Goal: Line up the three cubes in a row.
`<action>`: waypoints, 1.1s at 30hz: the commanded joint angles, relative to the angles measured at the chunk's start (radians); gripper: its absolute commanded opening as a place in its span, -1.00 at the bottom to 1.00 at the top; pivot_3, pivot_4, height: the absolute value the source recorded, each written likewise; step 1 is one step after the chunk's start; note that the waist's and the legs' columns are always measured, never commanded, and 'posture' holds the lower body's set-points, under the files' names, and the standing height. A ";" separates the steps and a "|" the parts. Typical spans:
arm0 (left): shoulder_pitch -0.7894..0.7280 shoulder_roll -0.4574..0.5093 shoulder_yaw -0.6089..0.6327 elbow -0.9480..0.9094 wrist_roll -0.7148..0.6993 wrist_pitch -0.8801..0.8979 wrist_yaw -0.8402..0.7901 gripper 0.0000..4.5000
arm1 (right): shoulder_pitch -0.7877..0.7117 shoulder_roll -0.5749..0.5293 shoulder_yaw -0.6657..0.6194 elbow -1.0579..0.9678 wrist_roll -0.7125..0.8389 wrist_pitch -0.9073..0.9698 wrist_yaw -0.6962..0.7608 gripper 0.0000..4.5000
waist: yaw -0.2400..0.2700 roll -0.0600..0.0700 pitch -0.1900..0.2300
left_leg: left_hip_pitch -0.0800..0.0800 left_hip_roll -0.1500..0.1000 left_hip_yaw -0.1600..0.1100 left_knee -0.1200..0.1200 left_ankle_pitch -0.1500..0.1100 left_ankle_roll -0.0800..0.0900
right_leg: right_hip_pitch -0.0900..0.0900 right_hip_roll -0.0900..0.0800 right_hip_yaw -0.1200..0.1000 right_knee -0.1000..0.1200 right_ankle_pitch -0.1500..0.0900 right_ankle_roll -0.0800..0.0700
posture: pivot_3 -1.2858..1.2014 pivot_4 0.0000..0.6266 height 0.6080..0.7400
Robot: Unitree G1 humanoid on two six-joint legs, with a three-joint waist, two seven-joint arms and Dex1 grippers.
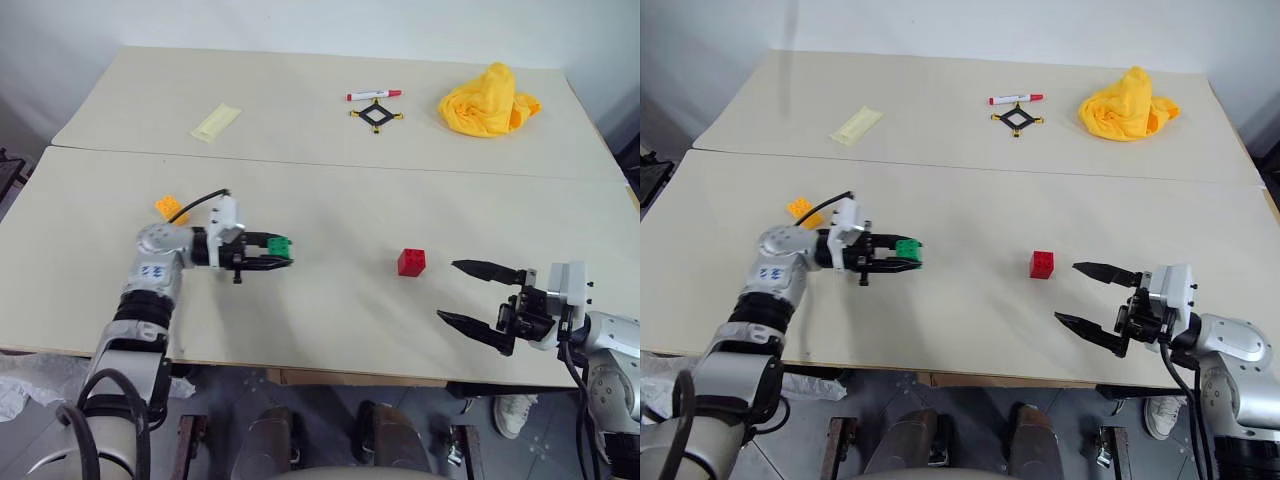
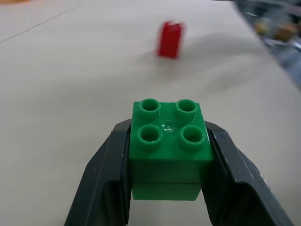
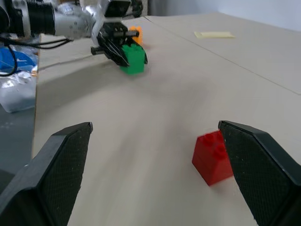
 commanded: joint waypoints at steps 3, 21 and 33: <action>-0.148 -0.133 -0.066 0.201 0.095 -0.118 0.005 -0.32 | 0.033 -0.010 -0.052 -0.062 0.025 -0.012 -0.027 1.00 | -0.005 0.000 0.000 | 0.000 -0.002 0.001 -0.001 0.000 0.000 | 0.000 0.000 0.000 -0.001 0.000 0.000 | 0.03 -0.52 1.00; -0.218 -0.220 -0.022 0.449 0.205 -0.241 0.170 -0.32 | 0.141 -0.006 -0.082 -0.181 0.052 0.010 -0.104 1.00 | -0.007 -0.002 0.001 | -0.001 0.001 0.001 -0.001 0.000 0.001 | -0.001 0.000 0.000 -0.001 0.001 0.001 | 0.03 -0.52 1.00; -0.167 -0.129 0.066 0.336 0.126 -0.252 -0.019 0.99 | -0.013 -0.010 0.035 -0.111 0.057 0.055 -0.049 1.00 | -0.015 -0.002 0.001 | 0.000 0.001 0.001 0.000 0.000 0.001 | -0.002 0.001 0.000 -0.001 0.001 0.001 | 0.03 -0.52 1.00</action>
